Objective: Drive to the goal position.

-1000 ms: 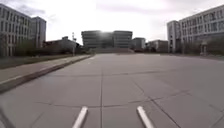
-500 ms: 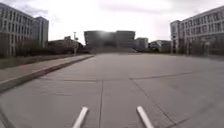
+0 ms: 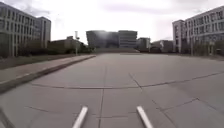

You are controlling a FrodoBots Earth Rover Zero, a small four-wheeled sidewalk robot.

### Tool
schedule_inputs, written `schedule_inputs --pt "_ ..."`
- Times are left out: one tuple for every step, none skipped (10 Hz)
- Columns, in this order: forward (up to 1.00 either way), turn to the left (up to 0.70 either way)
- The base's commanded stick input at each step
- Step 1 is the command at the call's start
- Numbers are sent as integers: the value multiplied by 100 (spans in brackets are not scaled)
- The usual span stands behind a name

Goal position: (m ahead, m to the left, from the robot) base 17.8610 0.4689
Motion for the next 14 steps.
schedule_inputs --pt "100 0" --pt "100 0" --pt "100 0" --pt "100 0" --pt "100 0" --pt "100 0" --pt "100 0" --pt "100 0" --pt "100 0" --pt "100 0" --pt "100 0" --pt "100 0" --pt "100 0" --pt "100 0"
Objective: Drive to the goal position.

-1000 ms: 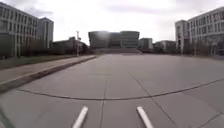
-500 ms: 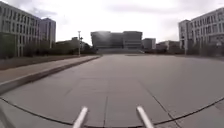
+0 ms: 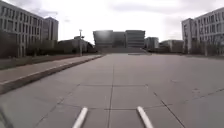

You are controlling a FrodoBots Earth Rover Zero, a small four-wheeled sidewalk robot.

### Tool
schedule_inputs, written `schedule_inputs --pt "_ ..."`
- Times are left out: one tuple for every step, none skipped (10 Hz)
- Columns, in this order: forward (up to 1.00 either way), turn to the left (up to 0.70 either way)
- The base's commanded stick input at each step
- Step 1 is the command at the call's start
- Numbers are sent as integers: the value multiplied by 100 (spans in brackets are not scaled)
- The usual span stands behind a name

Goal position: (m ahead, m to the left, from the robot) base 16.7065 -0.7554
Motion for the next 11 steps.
schedule_inputs --pt "100 0" --pt "100 0" --pt "100 0" --pt "100 0" --pt "100 0" --pt "100 0" --pt "100 0" --pt "100 0" --pt "100 0" --pt "100 0" --pt "100 0"
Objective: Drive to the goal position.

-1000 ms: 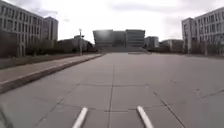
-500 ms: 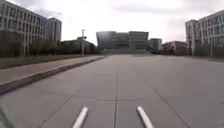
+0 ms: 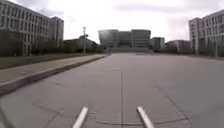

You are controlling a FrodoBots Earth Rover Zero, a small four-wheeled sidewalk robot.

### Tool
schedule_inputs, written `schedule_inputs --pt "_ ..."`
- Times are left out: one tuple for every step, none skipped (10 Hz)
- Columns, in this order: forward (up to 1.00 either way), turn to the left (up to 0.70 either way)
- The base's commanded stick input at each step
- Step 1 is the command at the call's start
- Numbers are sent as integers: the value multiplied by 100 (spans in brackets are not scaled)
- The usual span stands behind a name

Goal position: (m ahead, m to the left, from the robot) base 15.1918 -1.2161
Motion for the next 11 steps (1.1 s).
schedule_inputs --pt "100 0" --pt "100 -10" --pt "100 -27" --pt "100 -27" --pt "100 -27" --pt "100 -27" --pt "100 -27" --pt "100 -27" --pt "100 -27" --pt "100 -27" --pt "100 -27"
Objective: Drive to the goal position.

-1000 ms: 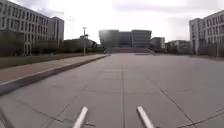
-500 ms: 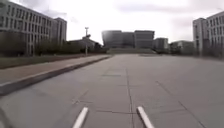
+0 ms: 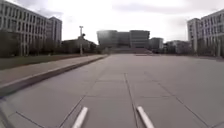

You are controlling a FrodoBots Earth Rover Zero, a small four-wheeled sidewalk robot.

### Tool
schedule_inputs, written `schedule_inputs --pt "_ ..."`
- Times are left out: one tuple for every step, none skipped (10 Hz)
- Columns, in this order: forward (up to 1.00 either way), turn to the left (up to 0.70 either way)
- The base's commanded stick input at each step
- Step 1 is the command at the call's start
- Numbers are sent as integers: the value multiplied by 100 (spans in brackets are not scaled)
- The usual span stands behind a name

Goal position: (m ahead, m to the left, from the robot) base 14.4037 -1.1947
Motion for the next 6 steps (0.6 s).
schedule_inputs --pt "100 -27" --pt "100 -7" --pt "100 0" --pt "100 0" --pt "100 0" --pt "100 0"
